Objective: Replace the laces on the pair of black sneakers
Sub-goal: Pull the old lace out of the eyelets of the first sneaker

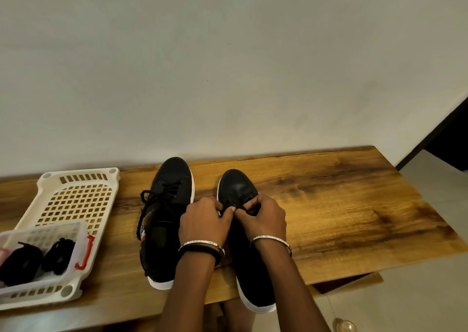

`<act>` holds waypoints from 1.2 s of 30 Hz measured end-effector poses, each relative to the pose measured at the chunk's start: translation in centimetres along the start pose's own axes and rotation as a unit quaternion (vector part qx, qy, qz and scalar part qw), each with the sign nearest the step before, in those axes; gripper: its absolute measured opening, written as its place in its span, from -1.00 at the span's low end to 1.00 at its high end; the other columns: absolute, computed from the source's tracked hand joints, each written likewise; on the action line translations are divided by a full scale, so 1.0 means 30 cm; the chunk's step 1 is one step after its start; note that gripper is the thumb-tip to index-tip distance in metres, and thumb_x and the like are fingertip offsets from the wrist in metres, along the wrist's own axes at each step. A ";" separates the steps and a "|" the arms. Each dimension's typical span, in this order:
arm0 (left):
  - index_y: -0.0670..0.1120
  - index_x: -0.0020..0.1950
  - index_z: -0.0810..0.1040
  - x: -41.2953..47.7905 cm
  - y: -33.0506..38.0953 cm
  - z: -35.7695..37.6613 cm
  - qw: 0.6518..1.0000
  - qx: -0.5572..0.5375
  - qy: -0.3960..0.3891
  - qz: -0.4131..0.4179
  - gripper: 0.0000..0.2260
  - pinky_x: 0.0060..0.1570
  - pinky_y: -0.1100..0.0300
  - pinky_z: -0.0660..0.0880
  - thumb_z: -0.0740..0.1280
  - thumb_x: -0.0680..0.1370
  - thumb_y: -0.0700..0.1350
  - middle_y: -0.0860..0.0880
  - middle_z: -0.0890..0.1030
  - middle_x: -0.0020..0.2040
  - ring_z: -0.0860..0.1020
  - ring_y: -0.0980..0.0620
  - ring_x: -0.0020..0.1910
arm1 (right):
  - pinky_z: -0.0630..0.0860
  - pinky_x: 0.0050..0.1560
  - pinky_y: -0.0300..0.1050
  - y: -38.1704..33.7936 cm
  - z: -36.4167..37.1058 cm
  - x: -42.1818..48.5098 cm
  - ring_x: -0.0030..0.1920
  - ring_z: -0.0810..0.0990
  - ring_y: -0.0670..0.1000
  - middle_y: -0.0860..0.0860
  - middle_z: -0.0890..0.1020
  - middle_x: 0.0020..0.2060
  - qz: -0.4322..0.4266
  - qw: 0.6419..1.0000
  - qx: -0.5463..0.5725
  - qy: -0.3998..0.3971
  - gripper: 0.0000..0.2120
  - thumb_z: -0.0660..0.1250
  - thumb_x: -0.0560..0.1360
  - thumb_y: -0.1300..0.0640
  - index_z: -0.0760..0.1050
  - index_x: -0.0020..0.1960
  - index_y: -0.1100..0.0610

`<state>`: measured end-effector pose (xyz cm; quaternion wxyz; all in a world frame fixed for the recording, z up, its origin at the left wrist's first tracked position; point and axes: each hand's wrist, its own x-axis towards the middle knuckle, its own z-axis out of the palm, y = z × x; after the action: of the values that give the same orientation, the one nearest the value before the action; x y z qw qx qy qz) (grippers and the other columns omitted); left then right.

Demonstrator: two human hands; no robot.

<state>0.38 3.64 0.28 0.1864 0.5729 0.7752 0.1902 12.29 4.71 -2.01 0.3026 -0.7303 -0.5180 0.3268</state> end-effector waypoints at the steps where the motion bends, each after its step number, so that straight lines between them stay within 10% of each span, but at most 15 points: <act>1: 0.02 -0.08 0.64 0.000 -0.001 0.003 1.000 0.011 -0.003 0.004 -0.77 -0.24 0.19 0.38 0.33 0.57 0.14 0.03 0.60 -0.21 0.58 -0.02 -0.16 | 0.43 -0.25 -0.21 -0.001 0.000 -0.001 -0.21 0.58 -0.12 -0.10 0.64 -0.19 0.000 1.000 0.001 0.001 -0.83 0.52 0.38 0.02 0.56 -0.14 0.03; 8: -0.08 -0.20 0.52 0.040 -0.035 0.021 0.936 -0.352 -0.022 -0.016 -0.71 -0.24 0.18 0.42 0.21 0.66 0.01 -0.01 0.49 -0.12 0.49 0.05 -0.24 | 0.43 -0.27 -0.23 0.002 0.004 0.000 -0.20 0.60 -0.10 -0.10 0.64 -0.21 0.006 1.000 0.006 0.002 -0.87 0.51 0.38 0.07 0.57 -0.15 0.03; 14: -0.04 -0.20 0.56 0.015 0.008 -0.024 0.752 -0.657 -0.012 -0.043 -0.64 -0.17 0.17 0.49 0.10 0.70 -0.05 0.04 0.62 -0.29 0.62 0.07 -0.16 | 0.52 -0.17 -0.15 0.002 0.003 -0.001 -0.20 0.61 -0.09 -0.10 0.64 -0.22 0.011 1.000 0.014 0.006 -0.87 0.51 0.38 0.08 0.56 -0.16 0.02; 19: -0.04 -0.24 0.35 0.003 0.010 -0.071 0.617 -0.784 0.007 -0.072 -0.69 -0.35 0.23 0.35 0.14 0.68 0.01 0.05 0.29 -0.47 0.34 0.09 -0.46 | 0.51 -0.18 -0.16 0.002 0.004 -0.004 -0.18 0.61 -0.07 -0.10 0.64 -0.21 0.008 1.000 0.013 0.004 -0.87 0.51 0.37 0.08 0.57 -0.16 0.03; 21: -0.04 -0.25 0.37 0.008 0.006 -0.074 0.642 -0.763 0.030 -0.065 -0.69 -0.47 0.28 0.25 0.16 0.68 -0.01 0.07 0.23 -0.51 0.21 0.12 -0.53 | 0.46 -0.25 -0.21 0.004 0.004 -0.005 -0.20 0.60 -0.10 -0.10 0.64 -0.21 0.007 1.000 0.015 0.003 -0.87 0.51 0.37 0.08 0.57 -0.16 0.03; 25: -0.02 -0.05 0.47 0.017 -0.008 -0.053 0.910 -0.411 0.052 -0.016 -0.84 -0.44 0.25 0.35 0.31 0.61 0.05 0.06 0.46 -0.34 0.42 0.16 -0.47 | 0.53 -0.16 -0.14 0.005 0.007 -0.002 -0.19 0.61 -0.09 -0.10 0.64 -0.21 0.004 1.000 0.009 0.006 -0.86 0.52 0.37 0.07 0.57 -0.15 0.03; 27: 0.01 0.11 0.50 0.007 -0.007 -0.024 0.988 -0.155 0.008 0.012 -0.76 -0.21 0.19 0.49 0.34 0.57 0.13 0.02 0.60 -0.11 0.60 0.05 -0.15 | 0.56 -0.12 -0.11 0.003 0.009 -0.002 -0.18 0.62 -0.09 -0.12 0.64 -0.22 0.003 1.000 0.007 0.009 -0.84 0.53 0.37 0.04 0.57 -0.16 0.02; 31: -0.05 0.11 0.56 -0.007 0.038 -0.007 0.992 0.118 -0.023 0.035 -0.77 0.04 0.06 0.48 0.25 0.63 0.06 -0.05 0.63 0.03 0.58 -0.07 0.10 | 0.56 -0.13 -0.12 0.001 0.011 0.000 -0.18 0.62 -0.09 -0.12 0.64 -0.22 0.004 1.000 0.005 0.011 -0.84 0.54 0.35 0.03 0.56 -0.18 0.00; 36: -0.05 -0.17 0.50 0.002 0.024 -0.003 0.999 0.018 0.010 0.048 -0.76 -0.09 0.10 0.42 0.21 0.64 0.00 -0.04 0.59 -0.20 0.58 -0.07 -0.11 | 0.54 -0.16 -0.14 0.005 0.013 0.001 -0.21 0.61 -0.11 -0.13 0.63 -0.23 0.002 1.000 -0.001 0.009 -0.86 0.52 0.36 0.04 0.56 -0.18 0.00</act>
<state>0.90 3.88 0.71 0.1590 0.6111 0.7516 0.1907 12.07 4.73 -2.35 0.3063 -0.7345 -0.5140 0.3201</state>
